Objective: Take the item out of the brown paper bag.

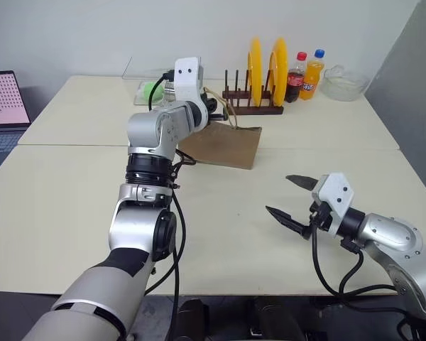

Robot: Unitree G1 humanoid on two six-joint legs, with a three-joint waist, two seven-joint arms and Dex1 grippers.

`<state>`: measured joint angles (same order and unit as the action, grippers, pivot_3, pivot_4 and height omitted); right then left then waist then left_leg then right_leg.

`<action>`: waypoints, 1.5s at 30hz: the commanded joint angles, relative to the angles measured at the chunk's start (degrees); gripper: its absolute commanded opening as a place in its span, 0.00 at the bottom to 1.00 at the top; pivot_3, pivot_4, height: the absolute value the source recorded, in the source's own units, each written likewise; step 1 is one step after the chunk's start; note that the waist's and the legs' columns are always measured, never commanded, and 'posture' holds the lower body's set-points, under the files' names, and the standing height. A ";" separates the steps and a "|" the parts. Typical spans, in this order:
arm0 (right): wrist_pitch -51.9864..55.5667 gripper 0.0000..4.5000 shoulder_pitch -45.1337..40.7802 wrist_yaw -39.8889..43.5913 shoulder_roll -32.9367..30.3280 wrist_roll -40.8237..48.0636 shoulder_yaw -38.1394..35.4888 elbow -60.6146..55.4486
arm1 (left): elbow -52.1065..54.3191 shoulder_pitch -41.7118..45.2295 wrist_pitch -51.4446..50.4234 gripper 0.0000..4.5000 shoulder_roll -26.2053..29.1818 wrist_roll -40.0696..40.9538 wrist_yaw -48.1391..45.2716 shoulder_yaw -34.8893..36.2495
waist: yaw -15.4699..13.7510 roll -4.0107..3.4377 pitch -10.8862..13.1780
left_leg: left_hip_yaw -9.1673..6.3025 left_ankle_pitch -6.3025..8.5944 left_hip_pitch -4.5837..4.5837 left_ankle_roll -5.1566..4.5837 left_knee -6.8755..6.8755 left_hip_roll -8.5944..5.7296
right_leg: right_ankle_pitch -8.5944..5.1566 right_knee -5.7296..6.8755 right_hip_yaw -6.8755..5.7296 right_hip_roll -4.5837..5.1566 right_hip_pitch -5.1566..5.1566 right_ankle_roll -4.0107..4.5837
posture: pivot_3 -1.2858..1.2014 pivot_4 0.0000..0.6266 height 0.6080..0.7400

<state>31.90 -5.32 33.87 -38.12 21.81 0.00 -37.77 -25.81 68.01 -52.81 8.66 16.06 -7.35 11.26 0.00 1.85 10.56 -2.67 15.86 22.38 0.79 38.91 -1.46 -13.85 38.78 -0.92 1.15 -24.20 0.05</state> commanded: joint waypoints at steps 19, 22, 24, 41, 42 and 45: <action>-1.41 1.00 -3.20 0.30 2.71 1.44 -0.76 -1.55 | 8.47 -6.30 1.00 0.56 4.02 -0.86 -5.60 -4.99 | 0.12 -0.01 0.00 | 0.11 -0.02 -0.19 0.05 -0.01 -0.01 | 0.05 0.08 0.11 0.00 0.04 0.10 | 0.52 0.24 1.00; -1.83 1.00 -4.02 1.04 2.93 1.52 -0.54 -1.23 | 10.05 -7.92 2.79 0.56 6.32 -1.82 -7.49 -6.37 | 0.15 -0.01 0.00 | 0.17 -0.02 -0.34 0.05 -0.06 0.00 | -0.04 0.10 0.17 0.00 0.12 -0.06 | 0.52 0.24 1.00; -2.01 1.00 -4.64 1.44 3.06 1.41 -0.25 -0.86 | 11.64 -9.40 4.82 0.56 8.36 -2.67 -9.43 -7.85 | 0.16 -0.01 0.00 | 0.17 -0.02 -0.35 0.05 -0.06 0.00 | -0.05 0.10 0.17 -0.01 0.12 -0.09 | 0.52 0.24 1.00; -3.06 1.00 -8.52 3.06 4.25 3.91 -1.54 -0.29 | 26.22 -24.24 17.94 0.56 18.39 -3.60 -22.20 -9.83 | 0.13 -0.01 -0.01 | 0.20 0.08 -0.36 -0.15 -0.07 0.01 | 0.10 0.11 0.20 0.00 0.13 0.19 | 0.52 0.24 1.00; -3.00 1.00 -8.62 3.07 4.19 4.00 -1.62 -0.32 | 27.85 -25.91 18.02 0.56 19.06 -3.34 -22.63 -9.18 | 0.20 -0.02 0.00 | 0.21 0.09 -0.37 -0.16 -0.07 0.01 | 0.10 0.11 0.22 0.00 0.13 0.19 | 0.52 0.24 1.00; -2.84 1.00 -8.76 3.12 3.95 4.28 -1.91 -0.30 | 33.30 -32.05 20.38 0.56 22.04 -3.25 -24.72 -8.15 | 0.33 -0.02 -0.01 | 0.21 0.10 -0.38 -0.18 -0.09 0.05 | 0.10 0.11 0.22 -0.01 0.11 0.20 | 0.52 0.24 1.00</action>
<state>30.28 -13.10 36.73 -33.80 25.49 -0.39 -36.29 3.23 36.28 -34.64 29.28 12.63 -31.05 0.99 0.33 1.83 10.56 -2.47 15.97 21.99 0.61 38.80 -1.41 -13.76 38.91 -0.71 1.13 -24.09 0.26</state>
